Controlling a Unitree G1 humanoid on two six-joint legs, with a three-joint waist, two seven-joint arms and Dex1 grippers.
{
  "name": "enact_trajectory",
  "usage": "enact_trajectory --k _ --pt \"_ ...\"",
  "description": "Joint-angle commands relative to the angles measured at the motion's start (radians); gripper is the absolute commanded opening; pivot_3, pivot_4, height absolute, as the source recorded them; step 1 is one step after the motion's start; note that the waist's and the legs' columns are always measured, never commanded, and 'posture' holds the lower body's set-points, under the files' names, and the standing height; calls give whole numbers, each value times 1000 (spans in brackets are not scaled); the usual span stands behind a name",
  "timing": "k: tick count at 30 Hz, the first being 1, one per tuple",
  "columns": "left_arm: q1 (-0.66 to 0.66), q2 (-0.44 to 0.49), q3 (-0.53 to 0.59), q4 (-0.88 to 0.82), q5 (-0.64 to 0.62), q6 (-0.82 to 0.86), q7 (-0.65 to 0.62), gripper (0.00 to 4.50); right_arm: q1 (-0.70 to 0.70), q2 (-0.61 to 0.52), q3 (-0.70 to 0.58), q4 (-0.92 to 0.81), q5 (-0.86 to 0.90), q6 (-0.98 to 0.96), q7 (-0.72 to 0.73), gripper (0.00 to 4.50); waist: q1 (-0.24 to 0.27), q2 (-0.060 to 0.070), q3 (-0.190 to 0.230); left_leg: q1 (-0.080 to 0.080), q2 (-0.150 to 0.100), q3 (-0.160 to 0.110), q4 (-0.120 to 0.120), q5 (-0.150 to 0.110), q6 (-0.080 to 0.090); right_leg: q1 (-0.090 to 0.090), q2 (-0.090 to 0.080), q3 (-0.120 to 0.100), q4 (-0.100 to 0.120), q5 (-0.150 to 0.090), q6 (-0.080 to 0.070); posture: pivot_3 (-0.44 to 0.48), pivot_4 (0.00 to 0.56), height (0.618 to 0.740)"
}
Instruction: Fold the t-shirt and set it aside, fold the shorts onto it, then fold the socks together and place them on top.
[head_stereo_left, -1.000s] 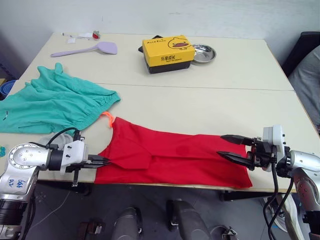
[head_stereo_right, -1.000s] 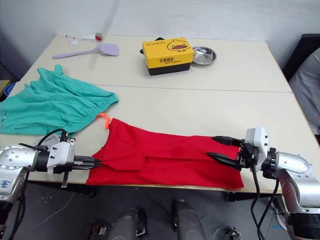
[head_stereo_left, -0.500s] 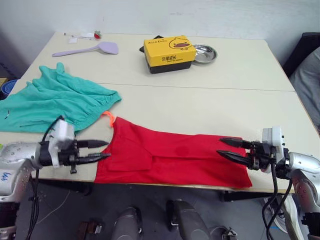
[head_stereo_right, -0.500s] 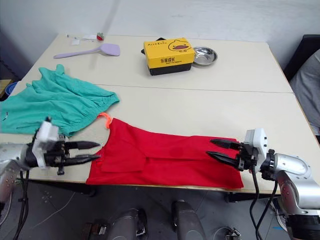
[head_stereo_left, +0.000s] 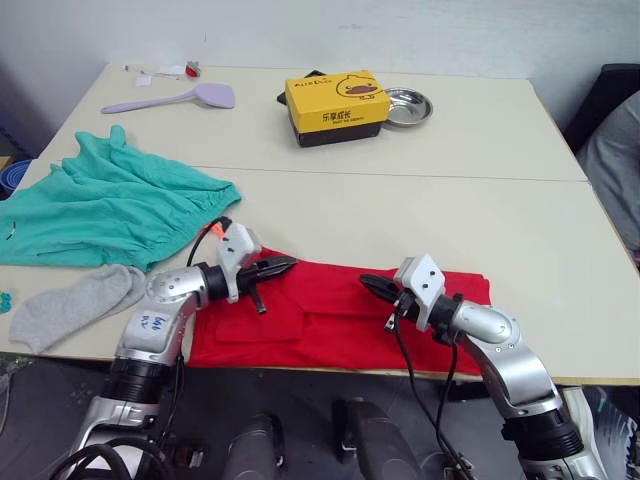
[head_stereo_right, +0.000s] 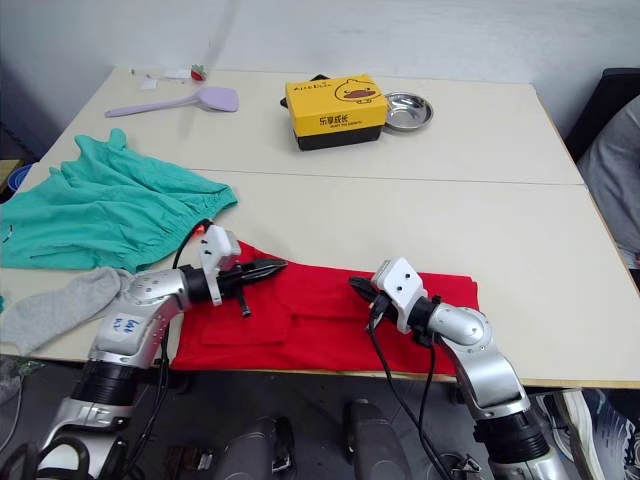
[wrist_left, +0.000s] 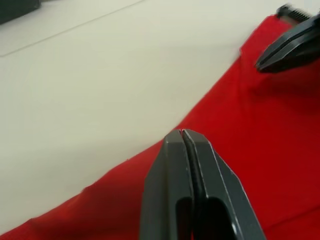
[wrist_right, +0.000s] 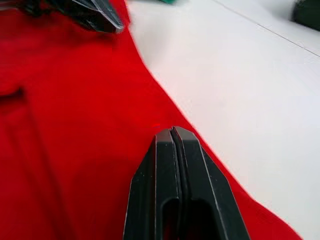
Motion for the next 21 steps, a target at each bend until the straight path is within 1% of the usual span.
enact_trajectory --k 1,3,5,8,11,13,15,18,20,21 --pt "-43 -21 11 96 63 -64 77 37 8 -48 -83 36 -17 -18 -35 0 2 0 0 0 0 0 0 0 0 0 0 0 0 0 0 0 150 740" --pt "-66 -29 41 157 81 -89 129 37 29 -94 -154 72 -11 -38 -40 0 4 0 0 0 -1 0 0 0 1 0 -1 0 0 0 0 0 150 740" --pt "-78 -38 61 193 79 -125 154 37 45 -127 -199 103 -4 -63 -35 0 6 0 0 0 -2 0 0 0 2 0 -2 0 0 0 1 0 150 740" --pt "-100 -77 112 253 50 -202 189 37 52 -139 -287 170 21 -103 -56 0 3 0 0 1 -1 0 -1 0 2 1 -1 0 0 0 1 0 150 740" --pt "-99 -85 128 278 54 -254 185 37 50 -142 -356 240 54 -173 -41 0 1 0 0 1 -2 0 -1 1 1 1 -1 0 0 0 1 0 150 740" --pt "-87 -81 146 258 24 -287 150 37 43 -130 -395 237 134 -199 10 0 -1 0 0 1 -2 0 -1 1 1 1 0 0 0 0 1 0 150 740" --pt "-52 -62 161 169 -38 -283 70 37 49 -118 -409 181 225 -217 84 0 -4 0 0 1 -1 0 -1 1 0 1 0 0 0 0 1 0 150 740" --pt "38 7 153 -13 -126 -232 -79 37 91 -121 -372 53 322 -199 190 0 -7 0 0 1 1 1 -2 2 -2 1 1 0 0 0 1 0 150 740" --pt "77 39 148 -83 -158 -194 -124 37 113 -131 -349 6 340 -182 222 0 -4 0 0 2 3 0 -3 3 -3 1 2 -1 0 0 0 0 150 740" --pt "106 61 140 -121 -164 -181 -149 37 129 -138 -318 -17 315 -175 225 0 -2 0 0 2 3 0 -3 3 -3 2 2 -1 0 0 0 0 150 740"
